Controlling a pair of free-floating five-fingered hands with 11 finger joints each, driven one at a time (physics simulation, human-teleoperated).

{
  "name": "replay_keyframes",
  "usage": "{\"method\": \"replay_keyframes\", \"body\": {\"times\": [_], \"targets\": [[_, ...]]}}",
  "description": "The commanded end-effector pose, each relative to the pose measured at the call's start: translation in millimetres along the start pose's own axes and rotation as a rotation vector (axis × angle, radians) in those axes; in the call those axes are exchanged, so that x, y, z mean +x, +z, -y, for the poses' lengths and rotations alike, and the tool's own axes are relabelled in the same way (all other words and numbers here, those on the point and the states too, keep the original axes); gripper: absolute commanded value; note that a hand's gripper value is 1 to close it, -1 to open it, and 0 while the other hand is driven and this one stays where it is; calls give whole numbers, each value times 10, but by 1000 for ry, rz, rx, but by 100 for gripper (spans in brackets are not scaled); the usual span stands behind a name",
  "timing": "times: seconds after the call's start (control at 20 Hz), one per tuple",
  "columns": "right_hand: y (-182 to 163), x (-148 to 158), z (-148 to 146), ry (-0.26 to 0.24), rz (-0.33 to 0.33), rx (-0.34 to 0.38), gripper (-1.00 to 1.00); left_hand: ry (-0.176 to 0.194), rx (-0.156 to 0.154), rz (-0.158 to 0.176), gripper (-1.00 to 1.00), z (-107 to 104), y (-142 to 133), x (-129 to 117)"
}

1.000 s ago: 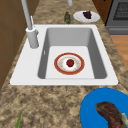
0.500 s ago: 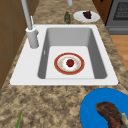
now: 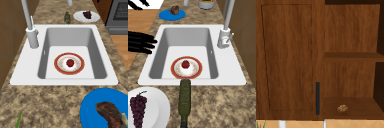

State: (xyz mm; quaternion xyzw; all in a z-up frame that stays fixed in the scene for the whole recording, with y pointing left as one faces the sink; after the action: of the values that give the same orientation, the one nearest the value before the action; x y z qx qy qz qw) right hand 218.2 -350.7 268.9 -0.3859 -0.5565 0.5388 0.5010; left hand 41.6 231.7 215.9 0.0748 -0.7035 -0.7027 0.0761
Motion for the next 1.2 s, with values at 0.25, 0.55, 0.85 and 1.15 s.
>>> {"method": "replay_keyframes", "body": {"times": [0.25, 0.55, 0.85, 1.15], "targets": [[-13, -261, 29, 56, -40, 219, -100, 0, 0, 0, 0, 0, 0, 0], [-329, -292, -88, 62, -95, 352, -100, 0, 0, 0, 0, 0, 0, 0], [-550, -188, -28, 35, -144, 465, -100, 0, 0, 0, 0, 0, 0, 0], [-961, -200, -299, 93, -196, 471, -100, 0, 0, 0, 0, 0, 0, 0]]}}
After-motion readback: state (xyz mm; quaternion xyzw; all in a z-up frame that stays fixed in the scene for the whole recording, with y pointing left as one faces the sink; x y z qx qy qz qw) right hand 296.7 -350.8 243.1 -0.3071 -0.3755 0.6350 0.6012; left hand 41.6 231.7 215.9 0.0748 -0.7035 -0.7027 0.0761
